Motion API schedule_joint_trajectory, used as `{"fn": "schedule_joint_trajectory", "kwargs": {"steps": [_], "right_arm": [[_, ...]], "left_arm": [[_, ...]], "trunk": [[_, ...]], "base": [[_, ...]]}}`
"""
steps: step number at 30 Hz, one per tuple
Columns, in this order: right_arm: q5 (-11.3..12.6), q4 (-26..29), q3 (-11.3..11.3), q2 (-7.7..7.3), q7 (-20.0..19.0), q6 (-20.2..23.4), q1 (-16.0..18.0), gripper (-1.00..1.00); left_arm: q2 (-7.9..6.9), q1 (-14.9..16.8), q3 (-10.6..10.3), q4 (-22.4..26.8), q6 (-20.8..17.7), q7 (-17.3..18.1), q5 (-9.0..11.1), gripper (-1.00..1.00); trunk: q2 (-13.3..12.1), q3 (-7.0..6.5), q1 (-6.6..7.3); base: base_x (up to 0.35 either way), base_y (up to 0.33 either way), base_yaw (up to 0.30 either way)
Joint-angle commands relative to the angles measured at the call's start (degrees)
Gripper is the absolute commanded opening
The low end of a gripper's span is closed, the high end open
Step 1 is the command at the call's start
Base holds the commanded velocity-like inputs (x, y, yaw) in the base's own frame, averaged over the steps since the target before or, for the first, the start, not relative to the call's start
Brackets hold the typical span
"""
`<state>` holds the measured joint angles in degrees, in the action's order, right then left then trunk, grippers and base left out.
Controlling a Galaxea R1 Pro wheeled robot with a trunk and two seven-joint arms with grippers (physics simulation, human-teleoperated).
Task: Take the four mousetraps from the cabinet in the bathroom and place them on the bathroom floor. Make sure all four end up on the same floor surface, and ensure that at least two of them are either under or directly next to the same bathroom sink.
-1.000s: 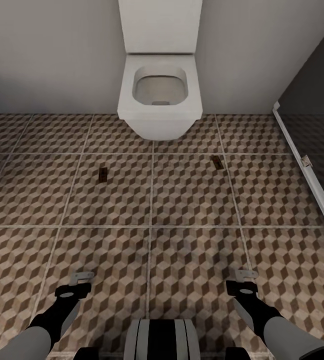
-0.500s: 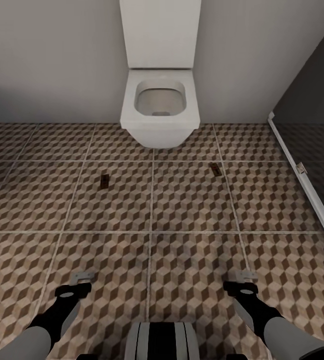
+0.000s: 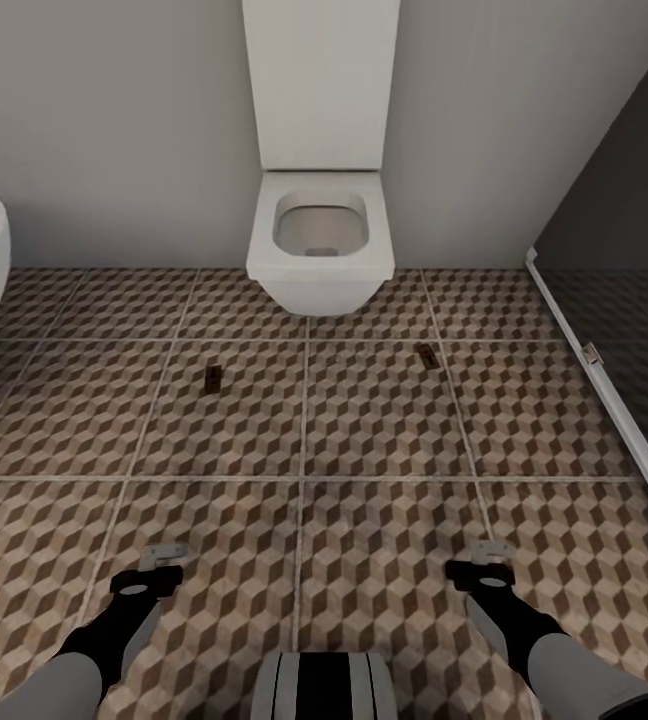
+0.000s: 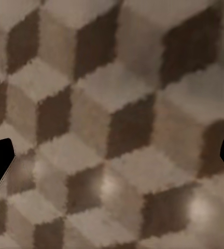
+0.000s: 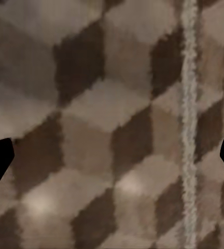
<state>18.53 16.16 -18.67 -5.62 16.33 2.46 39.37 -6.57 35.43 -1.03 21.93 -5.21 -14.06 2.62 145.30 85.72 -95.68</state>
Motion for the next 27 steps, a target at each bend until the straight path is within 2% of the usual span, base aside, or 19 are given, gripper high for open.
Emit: {"fn": "schedule_joint_trajectory", "kwargs": {"steps": [1,27], "right_arm": [[0.4,0.2,-0.5,-0.04,0.3,0.3,0.0,1.00],[0.6,0.2,-0.4,0.00,0.1,0.3,0.0,1.00]], "left_arm": [[-0.01,0.0,-0.1,0.1,-0.3,-0.2,0.3,1.00],[-0.02,0.0,0.0,0.1,-0.3,0.1,0.4,1.00]], "trunk": [[0.0,-0.19,0.03],[-0.4,-5.96,0.70]], "base": [[0.000,0.000,0.000],[0.000,0.000,0.000]]}}
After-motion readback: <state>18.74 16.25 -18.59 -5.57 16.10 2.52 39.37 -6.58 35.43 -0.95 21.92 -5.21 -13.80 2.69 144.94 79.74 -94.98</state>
